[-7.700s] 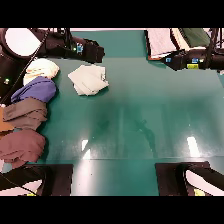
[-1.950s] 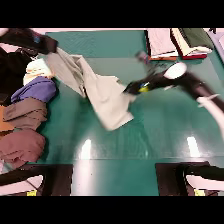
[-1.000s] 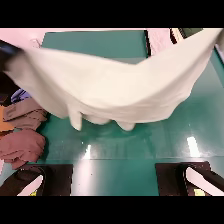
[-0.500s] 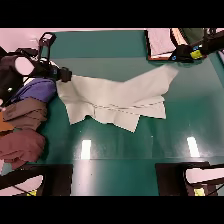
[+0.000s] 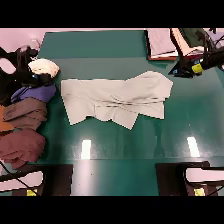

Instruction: Fold the shirts.

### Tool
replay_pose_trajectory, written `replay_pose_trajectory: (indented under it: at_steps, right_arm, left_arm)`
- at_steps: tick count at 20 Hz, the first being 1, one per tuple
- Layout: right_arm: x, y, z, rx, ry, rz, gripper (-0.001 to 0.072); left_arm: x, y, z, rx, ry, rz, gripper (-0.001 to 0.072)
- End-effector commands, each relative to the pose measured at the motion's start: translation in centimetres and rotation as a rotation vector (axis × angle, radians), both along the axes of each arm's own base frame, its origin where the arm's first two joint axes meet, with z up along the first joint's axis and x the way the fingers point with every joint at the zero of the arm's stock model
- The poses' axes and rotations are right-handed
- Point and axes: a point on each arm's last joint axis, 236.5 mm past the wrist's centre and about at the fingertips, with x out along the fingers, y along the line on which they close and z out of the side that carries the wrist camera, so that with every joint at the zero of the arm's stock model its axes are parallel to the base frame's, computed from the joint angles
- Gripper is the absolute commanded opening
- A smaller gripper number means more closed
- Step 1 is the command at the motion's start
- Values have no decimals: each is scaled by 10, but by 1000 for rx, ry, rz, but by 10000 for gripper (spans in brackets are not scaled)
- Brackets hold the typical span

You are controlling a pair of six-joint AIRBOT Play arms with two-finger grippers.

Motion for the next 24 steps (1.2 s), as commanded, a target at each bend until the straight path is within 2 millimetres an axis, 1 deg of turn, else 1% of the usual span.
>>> replay_pose_trajectory:
  at_steps: [1,2,3,6,10,12,14,15,16,17,18,20,22,23,24]
  right_arm:
    - [-18,3,-20,11,19,-33,423]
    - [-23,5,-25,13,34,-30,423]
    - [-28,7,-28,15,45,-27,424]
    - [-31,17,-29,15,48,-1,423]
    - [-32,31,-29,12,42,30,423]
    - [-32,35,-29,11,40,39,423]
    - [-32,35,-29,11,41,40,423]
    - [-33,34,-29,9,44,39,423]
    - [-35,30,-30,4,53,38,423]
    - [-39,26,-32,2,73,37,423]
    - [-44,16,-36,-13,98,31,423]
    - [-62,-5,-49,-52,142,-7,423]
    - [-94,-30,-75,-86,223,-66,408]
    - [-113,-38,-90,-80,273,-96,410]
    - [-130,-43,-105,-62,325,-126,450]
  left_arm:
    - [-19,-2,-51,-102,105,64,528]
    - [-17,-7,-63,-133,117,78,528]
    - [-15,-11,-71,-161,129,89,528]
    - [-3,-22,-87,-218,130,115,528]
    - [15,-46,-94,-209,72,90,528]
    - [19,-56,-99,-208,63,84,528]
    - [19,-58,-100,-214,68,99,527]
    - [20,-58,-99,-214,67,97,513]
    - [19,-58,-97,-216,70,94,336]
    - [20,-58,-92,-210,71,81,137]
    - [22,-58,-83,-202,65,65,22]
    - [29,-60,-55,-188,19,15,22]
    - [35,-60,-20,-170,-61,-15,21]
    - [35,-60,-7,-168,-89,-19,21]
    - [34,-60,3,-162,-111,-30,22]
